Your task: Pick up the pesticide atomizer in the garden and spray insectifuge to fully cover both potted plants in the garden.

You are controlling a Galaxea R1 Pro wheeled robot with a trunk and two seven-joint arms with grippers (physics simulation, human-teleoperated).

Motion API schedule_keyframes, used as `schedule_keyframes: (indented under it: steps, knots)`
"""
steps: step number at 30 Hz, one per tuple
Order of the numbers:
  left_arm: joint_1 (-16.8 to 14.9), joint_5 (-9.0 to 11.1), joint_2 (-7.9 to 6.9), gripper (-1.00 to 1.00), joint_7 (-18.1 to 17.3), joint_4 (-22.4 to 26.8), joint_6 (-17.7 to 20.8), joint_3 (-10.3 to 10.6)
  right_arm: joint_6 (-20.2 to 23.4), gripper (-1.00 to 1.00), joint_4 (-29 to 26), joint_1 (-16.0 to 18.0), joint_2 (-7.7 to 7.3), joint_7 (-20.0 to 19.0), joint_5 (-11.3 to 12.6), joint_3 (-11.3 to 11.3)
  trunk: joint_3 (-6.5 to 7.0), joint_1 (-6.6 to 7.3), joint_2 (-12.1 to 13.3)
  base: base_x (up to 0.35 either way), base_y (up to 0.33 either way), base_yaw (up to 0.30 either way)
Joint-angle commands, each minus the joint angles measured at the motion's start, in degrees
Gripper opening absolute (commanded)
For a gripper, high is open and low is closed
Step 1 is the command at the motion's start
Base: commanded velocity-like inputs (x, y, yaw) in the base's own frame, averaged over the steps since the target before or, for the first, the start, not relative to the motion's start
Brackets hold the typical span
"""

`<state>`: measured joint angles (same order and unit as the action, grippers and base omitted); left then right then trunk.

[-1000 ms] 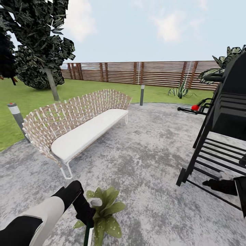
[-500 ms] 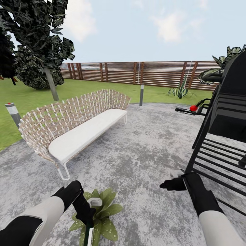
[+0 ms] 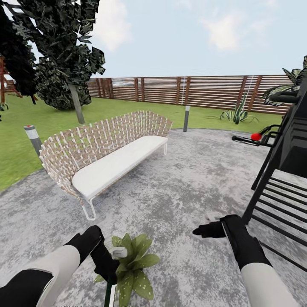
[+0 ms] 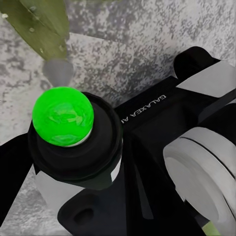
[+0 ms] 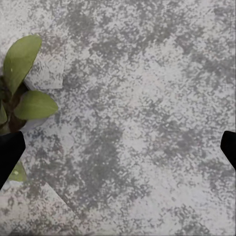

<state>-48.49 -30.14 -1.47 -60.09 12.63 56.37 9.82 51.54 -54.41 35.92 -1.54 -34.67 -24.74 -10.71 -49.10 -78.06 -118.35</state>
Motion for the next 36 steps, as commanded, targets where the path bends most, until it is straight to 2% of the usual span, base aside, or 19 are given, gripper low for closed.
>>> schedule_keyframes:
  steps: [1, 5, 7, 10, 18, 26, 32, 33, 36]
  knots:
    - [0.0, -0.2, -0.02, -1.0, -0.5, 0.1, 0.3, 0.3, 0.1, 1.0, -0.1, 0.0, 0.02, -0.6, -0.6, -0.1, -0.07, 0.01, 0.0, 0.0, 0.0, 0.12]
    - [0.0, -0.2, -0.02, -1.0, -0.5, 0.1, 0.3, 0.3, 0.1, 1.0, -0.1, 0.0, 0.04, -0.6, -0.6, -0.1, -0.09, 0.01, 0.0, 0.0, 0.0, 0.037]
    - [0.0, -0.2, -0.02, -1.0, -0.5, 0.1, 0.3, 0.3, 0.0, 1.0, -0.1, 0.1, -0.01, -0.6, -0.6, 2.9, -0.09, 0.01, 0.0, 0.0, 0.0, 0.002]
    - [0.0, -0.2, -0.02, -1.0, -0.5, 0.1, 0.3, 0.3, 0.0, 1.0, -0.1, 0.0, -0.01, -0.5, -0.6, 4.0, -0.09, 0.01, 0.0, 0.0, 0.0, 0.058]
    - [0.0, -0.1, -0.02, -1.0, -0.5, 0.2, 0.3, 0.2, 0.0, 1.0, -0.1, 0.0, 0.04, -0.5, -0.6, 4.3, -0.09, 0.01, 0.0, 0.0, -0.008, 0.231]
    - [0.0, -0.1, -0.02, -1.0, -0.5, 0.2, 0.4, 0.0, 0.0, 1.0, -0.1, 0.1, 0.04, -0.5, -0.6, 4.4, -0.09, 0.01, 0.0, 0.0, -0.187, 0.256]
    - [-0.7, -0.3, 0.01, -1.0, -0.8, -0.5, 1.0, 0.3, 0.0, 1.0, -0.1, 0.0, 0.04, -0.5, -0.6, 4.5, -0.09, 0.01, 0.0, 0.0, -0.025, 0.142]
    - [-1.5, -0.4, -0.01, -1.0, -0.9, -1.4, 1.0, 0.4, 0.0, 1.0, -0.1, 0.0, 0.04, -0.5, -0.6, 4.5, -0.09, 0.01, 0.0, 0.0, -0.002, 0.019]
    - [-7.2, -0.5, 0.02, -1.0, -1.6, -7.8, 1.0, 0.7, 0.0, 1.0, -0.1, 0.0, 0.04, -0.5, -0.6, 4.5, -0.09, 0.01, 0.0, 0.0, -0.001, 0.006]
